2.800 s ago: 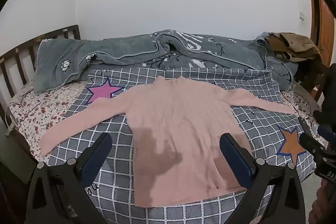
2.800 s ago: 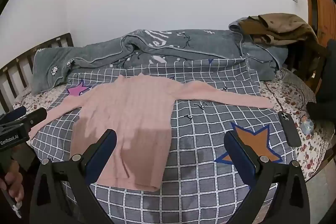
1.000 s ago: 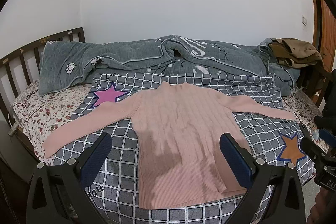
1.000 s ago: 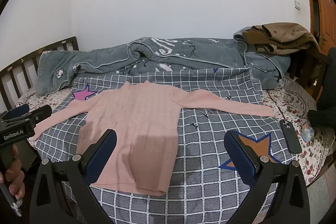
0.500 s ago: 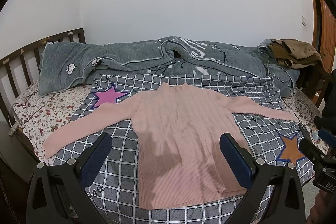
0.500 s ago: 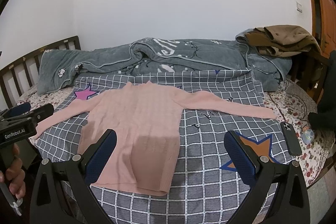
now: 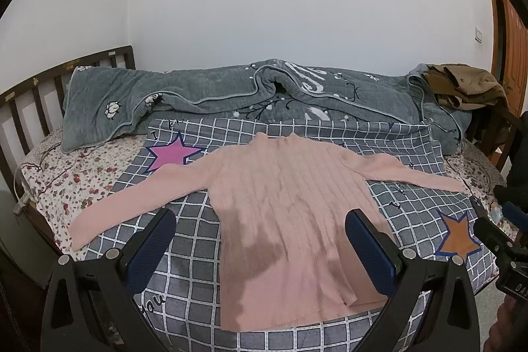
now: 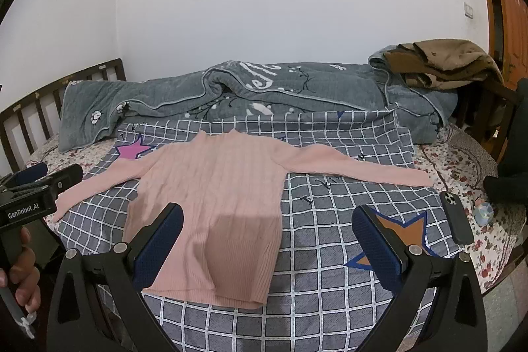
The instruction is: Fold small clothes
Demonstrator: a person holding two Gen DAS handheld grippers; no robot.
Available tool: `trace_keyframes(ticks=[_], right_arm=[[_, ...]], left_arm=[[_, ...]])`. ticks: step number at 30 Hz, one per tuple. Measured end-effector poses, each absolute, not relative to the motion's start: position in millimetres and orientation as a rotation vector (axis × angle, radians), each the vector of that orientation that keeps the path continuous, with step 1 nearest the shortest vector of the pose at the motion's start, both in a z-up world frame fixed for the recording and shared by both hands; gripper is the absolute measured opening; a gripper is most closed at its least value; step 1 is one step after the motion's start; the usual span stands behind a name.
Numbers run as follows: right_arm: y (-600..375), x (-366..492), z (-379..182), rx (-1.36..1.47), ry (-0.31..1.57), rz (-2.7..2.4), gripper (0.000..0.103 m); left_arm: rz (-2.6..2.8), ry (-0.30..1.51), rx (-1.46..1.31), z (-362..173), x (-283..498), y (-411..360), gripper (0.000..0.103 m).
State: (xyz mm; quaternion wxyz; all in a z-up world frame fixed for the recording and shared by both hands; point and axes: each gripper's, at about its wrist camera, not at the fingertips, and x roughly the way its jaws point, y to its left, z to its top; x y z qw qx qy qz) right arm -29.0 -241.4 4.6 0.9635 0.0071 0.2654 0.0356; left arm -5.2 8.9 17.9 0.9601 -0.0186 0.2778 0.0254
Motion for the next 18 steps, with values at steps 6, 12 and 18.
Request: trace_keyframes(ticks=[6,12,18], right_arm=[[-240,-29,5,0.013,0.538,0.061,0.101],[-234,-24,3,0.002,0.532,0.057,0.101],[-223,-6,-8,-0.003,0.531,0.042,0.101]], left_arm=[[0.050,0.558,-0.027,17,0,10,0.103],[0.047,0.552,-0.014,10,9,15,0.103],[0.089,0.548,-0.027,-18,27,36,0.103]])
